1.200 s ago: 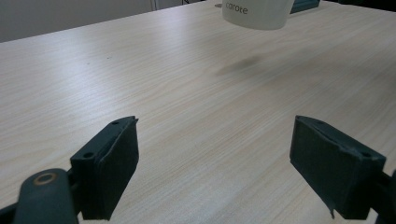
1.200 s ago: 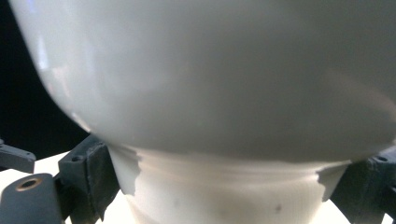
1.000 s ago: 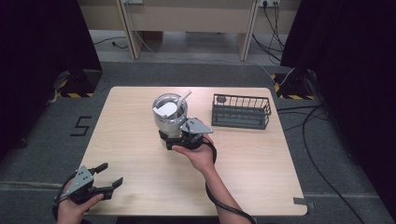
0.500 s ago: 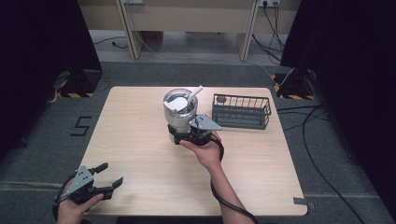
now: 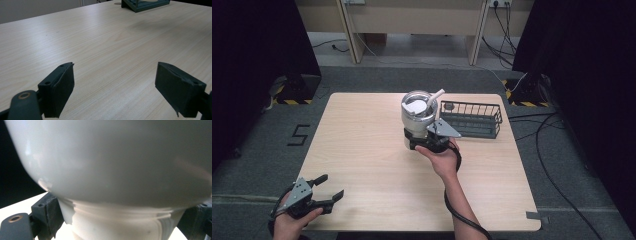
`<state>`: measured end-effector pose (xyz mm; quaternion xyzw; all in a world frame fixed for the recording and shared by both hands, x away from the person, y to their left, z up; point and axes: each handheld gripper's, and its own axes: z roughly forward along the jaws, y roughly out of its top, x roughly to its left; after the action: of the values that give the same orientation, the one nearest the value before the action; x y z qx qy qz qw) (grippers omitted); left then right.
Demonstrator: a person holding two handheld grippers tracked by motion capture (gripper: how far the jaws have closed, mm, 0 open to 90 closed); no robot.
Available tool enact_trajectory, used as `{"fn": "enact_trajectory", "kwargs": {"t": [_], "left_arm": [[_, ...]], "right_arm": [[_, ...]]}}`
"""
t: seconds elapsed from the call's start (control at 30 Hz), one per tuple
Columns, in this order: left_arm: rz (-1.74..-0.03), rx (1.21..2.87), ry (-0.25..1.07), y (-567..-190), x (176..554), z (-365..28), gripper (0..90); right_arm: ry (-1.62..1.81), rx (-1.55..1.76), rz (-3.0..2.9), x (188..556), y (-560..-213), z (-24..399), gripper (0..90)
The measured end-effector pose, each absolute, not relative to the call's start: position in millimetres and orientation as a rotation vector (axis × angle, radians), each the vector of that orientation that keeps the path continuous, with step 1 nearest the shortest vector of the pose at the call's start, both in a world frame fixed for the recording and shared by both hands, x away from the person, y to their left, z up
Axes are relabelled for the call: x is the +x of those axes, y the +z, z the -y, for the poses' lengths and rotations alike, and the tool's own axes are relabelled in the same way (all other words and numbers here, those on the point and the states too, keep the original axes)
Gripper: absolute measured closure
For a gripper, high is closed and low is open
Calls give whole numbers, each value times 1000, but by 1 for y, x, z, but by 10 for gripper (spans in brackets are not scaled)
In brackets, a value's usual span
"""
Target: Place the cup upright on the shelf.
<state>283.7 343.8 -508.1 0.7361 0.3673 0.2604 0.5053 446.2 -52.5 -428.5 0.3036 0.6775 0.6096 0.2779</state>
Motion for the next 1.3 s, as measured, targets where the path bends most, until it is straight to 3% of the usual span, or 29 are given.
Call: {"fn": "enact_trajectory", "kwargs": {"t": [1.3], "left_arm": [[-895,1778,621,-509,285,-343,154]], "right_arm": [[1467,975,-1576,470,-397,143,114]]}}
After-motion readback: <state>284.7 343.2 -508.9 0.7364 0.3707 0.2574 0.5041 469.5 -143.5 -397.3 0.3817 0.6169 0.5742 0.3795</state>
